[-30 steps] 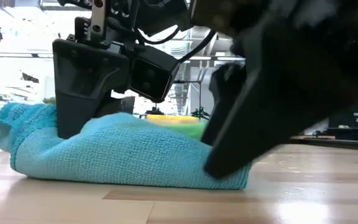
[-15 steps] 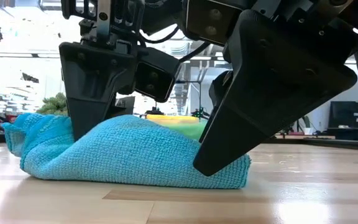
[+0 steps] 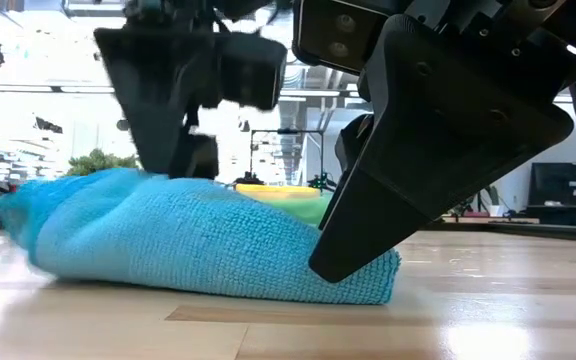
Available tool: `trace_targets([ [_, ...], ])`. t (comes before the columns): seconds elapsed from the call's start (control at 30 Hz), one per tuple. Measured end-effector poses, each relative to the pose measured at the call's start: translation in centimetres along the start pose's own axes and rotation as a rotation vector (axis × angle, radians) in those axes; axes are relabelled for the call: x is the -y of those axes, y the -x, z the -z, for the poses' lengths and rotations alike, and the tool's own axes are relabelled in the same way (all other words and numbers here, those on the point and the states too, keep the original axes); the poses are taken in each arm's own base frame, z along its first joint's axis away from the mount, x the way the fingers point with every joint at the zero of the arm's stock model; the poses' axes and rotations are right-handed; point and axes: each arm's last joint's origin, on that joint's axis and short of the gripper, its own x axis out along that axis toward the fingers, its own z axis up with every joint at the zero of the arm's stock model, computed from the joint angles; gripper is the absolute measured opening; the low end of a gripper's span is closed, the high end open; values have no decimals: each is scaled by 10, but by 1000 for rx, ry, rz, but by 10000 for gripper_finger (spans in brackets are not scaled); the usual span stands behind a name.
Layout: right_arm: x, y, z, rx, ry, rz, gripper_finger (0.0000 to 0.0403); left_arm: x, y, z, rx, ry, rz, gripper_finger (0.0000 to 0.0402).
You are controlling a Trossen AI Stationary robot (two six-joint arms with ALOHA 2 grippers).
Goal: Roll microfiber towels into tight, uniform cylinder then place into a basket
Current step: Roll the blue towel
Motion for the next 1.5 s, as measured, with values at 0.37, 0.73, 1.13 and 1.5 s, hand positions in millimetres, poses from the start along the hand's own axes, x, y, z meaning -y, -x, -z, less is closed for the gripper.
trace_targets([
  [0.37,0,0,0,-1,0,-1,230,64,25,22,296,-378,-146,182],
  [0.73,0,0,0,1,-2,-3,230,79,-43,44,283,-542,-327,182],
  [1.13,-3,0,1,6,-53,-11,230,66,-63,47,229,-451,-382,182],
  [1.5,2,0,1,-11,-99,19,208,61,-66,46,185,-416,-351,182],
])
